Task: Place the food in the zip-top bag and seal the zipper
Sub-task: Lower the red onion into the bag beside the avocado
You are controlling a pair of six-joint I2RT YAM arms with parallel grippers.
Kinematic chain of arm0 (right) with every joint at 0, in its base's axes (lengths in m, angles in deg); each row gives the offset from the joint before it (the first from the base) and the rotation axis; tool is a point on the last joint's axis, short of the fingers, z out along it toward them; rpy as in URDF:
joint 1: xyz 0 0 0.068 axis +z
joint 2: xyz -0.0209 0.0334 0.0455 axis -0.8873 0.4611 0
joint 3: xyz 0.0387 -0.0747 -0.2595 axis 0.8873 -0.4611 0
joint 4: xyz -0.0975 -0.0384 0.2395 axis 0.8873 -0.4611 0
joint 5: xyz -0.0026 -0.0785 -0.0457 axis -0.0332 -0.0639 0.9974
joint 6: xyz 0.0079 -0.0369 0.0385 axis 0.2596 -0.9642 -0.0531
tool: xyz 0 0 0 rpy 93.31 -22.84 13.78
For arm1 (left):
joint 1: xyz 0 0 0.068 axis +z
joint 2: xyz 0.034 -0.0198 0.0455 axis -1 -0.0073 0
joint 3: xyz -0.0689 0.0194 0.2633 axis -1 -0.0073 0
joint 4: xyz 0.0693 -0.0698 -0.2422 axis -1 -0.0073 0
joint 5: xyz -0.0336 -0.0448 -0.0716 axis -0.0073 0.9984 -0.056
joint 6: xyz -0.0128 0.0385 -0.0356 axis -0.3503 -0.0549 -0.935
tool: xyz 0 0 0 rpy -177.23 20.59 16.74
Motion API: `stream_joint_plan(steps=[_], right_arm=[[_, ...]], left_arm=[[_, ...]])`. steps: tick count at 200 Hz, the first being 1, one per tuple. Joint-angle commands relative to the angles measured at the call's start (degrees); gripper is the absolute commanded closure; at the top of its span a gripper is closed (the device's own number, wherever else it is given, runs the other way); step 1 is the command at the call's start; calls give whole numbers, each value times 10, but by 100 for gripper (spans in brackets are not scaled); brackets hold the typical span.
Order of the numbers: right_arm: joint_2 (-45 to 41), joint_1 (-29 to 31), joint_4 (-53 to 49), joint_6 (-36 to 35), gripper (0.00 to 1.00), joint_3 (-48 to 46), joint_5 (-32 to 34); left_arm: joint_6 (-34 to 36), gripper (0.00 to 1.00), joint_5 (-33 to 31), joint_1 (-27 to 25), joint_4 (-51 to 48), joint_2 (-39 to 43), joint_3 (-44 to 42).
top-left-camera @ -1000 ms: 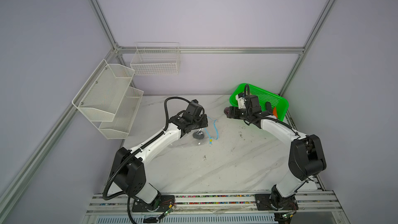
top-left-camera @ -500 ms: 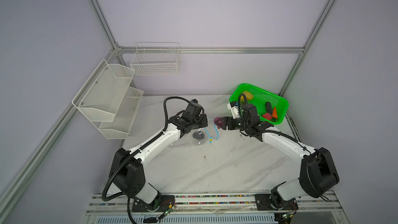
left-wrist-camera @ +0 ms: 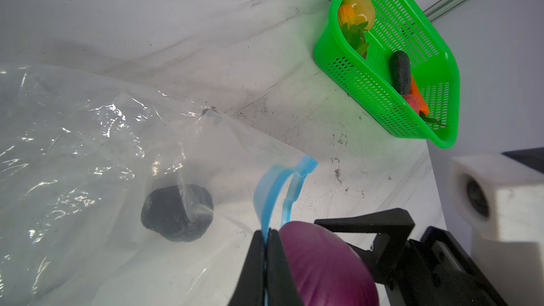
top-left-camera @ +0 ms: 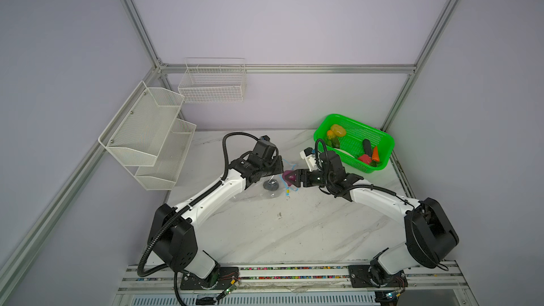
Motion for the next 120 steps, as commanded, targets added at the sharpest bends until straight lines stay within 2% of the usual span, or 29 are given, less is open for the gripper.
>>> stream_joint_plan(steps=[1,120], right_arm=[[17,5,22,2,39,9,5],[95,19,-22,-15,39,47,49]], left_arm=[[-6,100,-6,1,22,32,-22],[-14,100,3,1,27,40,-36]])
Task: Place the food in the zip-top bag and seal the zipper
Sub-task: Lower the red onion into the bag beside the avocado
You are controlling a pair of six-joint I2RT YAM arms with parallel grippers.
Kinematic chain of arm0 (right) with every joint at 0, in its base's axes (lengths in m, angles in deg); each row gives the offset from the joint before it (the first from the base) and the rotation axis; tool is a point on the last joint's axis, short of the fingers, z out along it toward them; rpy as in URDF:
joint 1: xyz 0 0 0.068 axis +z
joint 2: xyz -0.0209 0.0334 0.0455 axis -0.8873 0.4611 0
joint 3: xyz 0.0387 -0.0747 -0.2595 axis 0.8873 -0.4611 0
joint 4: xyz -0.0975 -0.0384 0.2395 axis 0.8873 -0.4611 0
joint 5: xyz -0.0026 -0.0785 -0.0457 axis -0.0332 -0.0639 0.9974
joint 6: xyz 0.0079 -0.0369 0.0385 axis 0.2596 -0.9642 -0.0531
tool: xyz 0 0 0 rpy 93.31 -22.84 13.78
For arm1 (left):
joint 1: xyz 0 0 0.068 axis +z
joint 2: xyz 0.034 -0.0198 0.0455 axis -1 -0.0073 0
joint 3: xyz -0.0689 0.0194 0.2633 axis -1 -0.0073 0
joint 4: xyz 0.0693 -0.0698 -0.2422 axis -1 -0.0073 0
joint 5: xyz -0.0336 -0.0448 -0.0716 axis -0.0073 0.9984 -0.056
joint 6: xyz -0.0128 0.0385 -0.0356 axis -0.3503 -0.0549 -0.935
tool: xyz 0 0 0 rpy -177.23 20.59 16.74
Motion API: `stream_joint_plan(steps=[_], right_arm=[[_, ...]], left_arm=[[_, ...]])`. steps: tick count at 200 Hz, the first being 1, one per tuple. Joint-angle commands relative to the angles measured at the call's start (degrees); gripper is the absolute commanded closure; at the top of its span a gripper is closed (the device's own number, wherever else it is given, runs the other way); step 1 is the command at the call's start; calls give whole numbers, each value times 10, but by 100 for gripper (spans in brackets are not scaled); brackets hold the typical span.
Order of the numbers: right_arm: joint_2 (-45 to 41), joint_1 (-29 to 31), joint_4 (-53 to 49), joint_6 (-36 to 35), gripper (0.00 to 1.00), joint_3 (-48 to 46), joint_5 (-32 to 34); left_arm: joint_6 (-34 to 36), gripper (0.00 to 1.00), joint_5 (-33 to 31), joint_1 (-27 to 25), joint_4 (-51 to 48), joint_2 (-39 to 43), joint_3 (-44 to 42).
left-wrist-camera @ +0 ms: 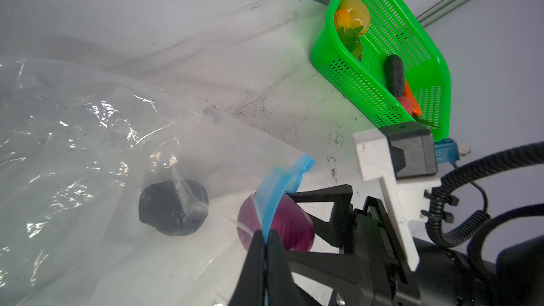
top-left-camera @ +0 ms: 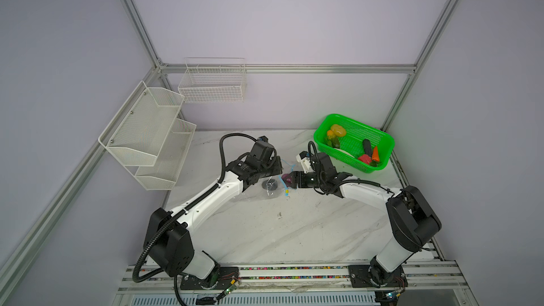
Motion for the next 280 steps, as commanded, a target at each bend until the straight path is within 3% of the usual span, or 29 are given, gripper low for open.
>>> stream_joint_plan(steps=[1,88,280], right_arm=[[15,8,-11,-8,39,18,9],[51,10,-14,-14,38,32,11],[42,12,-17,-17,19,37,22]], left_arm=[[-6,100,2,1,24,22,-20],[-6,100,8,1,25,26,-17],[-5,100,-1,1,25,36,-28]])
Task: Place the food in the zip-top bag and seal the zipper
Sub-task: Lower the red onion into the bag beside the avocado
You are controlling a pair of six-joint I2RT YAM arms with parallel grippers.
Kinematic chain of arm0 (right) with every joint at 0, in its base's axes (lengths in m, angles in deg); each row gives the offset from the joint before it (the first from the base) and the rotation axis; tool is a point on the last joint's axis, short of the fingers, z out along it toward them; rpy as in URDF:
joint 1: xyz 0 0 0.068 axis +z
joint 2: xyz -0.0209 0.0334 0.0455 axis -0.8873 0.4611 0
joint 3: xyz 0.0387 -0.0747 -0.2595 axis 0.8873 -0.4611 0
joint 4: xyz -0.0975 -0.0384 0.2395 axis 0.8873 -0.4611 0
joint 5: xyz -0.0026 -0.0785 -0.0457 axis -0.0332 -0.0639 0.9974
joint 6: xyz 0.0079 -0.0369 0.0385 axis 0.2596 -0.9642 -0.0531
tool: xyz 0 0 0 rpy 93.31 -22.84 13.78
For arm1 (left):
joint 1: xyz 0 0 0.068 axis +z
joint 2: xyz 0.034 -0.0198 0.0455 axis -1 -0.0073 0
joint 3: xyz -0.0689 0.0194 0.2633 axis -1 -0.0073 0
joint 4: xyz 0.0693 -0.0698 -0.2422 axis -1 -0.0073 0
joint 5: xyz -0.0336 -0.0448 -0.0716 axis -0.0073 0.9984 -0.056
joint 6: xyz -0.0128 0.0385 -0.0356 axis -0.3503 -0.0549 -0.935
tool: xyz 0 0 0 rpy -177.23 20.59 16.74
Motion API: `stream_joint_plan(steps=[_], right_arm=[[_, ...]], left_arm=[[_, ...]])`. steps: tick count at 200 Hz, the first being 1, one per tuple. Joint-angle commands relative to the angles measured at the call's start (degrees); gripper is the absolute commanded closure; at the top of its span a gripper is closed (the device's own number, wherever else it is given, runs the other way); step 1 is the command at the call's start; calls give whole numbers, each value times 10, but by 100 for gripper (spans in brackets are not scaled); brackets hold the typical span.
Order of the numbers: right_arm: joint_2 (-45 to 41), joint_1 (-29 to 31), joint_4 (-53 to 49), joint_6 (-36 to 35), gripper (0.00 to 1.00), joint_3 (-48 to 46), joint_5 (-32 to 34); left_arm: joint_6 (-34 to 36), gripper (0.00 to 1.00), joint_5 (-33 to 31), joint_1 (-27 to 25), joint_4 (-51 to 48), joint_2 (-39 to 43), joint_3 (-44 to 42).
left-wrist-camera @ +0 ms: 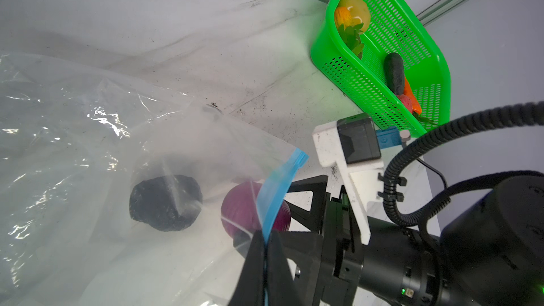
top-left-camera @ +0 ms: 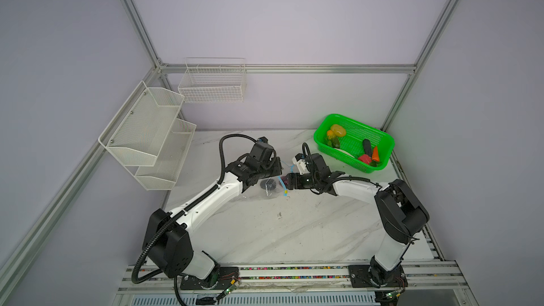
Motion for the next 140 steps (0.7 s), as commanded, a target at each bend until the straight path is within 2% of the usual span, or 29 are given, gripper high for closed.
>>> stream_joint_plan(steps=[1,81,140], right_arm=[[-11,4,-9,-6,19,11,9],[-12,5,-14,-9,12,15,13],[-19,7,-26,-14,12,22,15]], left_arm=[[-5,100,-3,1,22,29,-20],[-6,100,-3,1,22,28,-21],[-6,100,-3,1,24,28,-21]])
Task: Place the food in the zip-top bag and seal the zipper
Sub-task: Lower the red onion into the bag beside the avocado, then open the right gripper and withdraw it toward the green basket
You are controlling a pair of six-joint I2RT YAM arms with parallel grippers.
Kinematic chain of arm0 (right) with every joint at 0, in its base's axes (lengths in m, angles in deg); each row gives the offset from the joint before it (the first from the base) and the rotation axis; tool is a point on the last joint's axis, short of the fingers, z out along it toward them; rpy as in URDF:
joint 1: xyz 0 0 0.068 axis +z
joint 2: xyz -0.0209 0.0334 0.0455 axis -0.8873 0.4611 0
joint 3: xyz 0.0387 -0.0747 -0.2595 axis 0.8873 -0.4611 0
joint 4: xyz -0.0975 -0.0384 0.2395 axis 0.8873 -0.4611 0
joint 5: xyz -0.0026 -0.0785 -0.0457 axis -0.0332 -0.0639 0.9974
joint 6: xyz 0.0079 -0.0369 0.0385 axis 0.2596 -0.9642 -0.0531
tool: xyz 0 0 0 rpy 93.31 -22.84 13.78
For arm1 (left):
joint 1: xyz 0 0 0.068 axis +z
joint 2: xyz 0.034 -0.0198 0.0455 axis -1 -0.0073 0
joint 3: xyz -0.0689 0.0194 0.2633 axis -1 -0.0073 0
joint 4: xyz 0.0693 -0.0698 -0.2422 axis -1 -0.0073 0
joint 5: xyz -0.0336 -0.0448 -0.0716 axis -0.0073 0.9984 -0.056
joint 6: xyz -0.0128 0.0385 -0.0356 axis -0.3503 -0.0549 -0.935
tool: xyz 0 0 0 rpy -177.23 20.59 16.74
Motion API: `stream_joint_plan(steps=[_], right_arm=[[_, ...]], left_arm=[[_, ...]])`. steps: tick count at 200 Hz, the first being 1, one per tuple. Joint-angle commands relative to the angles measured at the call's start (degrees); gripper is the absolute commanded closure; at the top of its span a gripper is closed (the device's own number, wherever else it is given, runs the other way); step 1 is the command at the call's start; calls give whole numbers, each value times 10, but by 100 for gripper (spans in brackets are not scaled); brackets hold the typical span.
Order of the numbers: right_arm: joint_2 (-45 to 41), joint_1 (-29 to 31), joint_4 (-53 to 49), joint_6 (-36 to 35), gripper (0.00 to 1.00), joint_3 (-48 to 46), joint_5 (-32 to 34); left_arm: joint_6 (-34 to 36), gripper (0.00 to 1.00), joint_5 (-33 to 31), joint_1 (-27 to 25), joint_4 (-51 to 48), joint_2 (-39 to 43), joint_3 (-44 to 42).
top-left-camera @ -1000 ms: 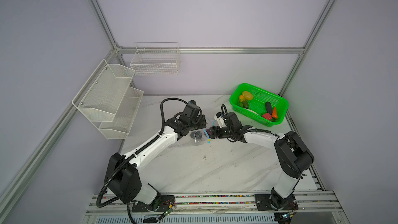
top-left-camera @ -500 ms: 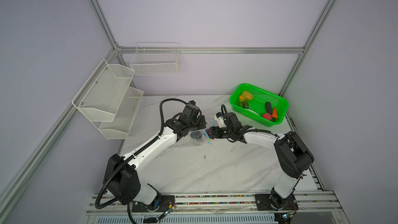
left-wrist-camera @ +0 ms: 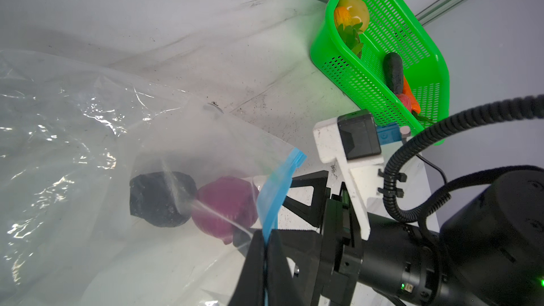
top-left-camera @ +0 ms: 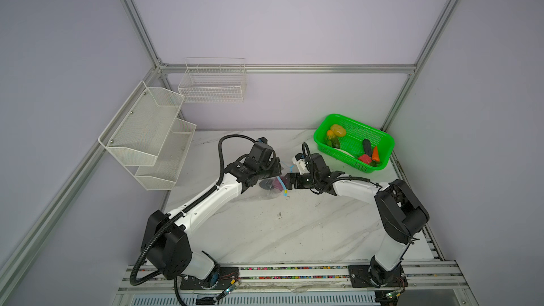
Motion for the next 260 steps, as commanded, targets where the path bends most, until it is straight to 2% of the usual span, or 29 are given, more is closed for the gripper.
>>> stream_joint_plan(steps=[1,82,150,219,260], right_arm=[[-20,5,-21,-10,12,17,11],[-96,5,-64,-30,13,37,55],[-128,-8,-129,-83,14,95,164],[-131,-79,-188,-136,15,170,275],[-111,-145,-188,-155,16,199,300]], left_arm=[[-6,100,-4,1,24,22,-18],[2,100,-6,2,26,11,-12],[8,100,-11,2,20,9,-6],[16,100,-17,2,13,11,9],[20,100,-23,2,9,13,13]])
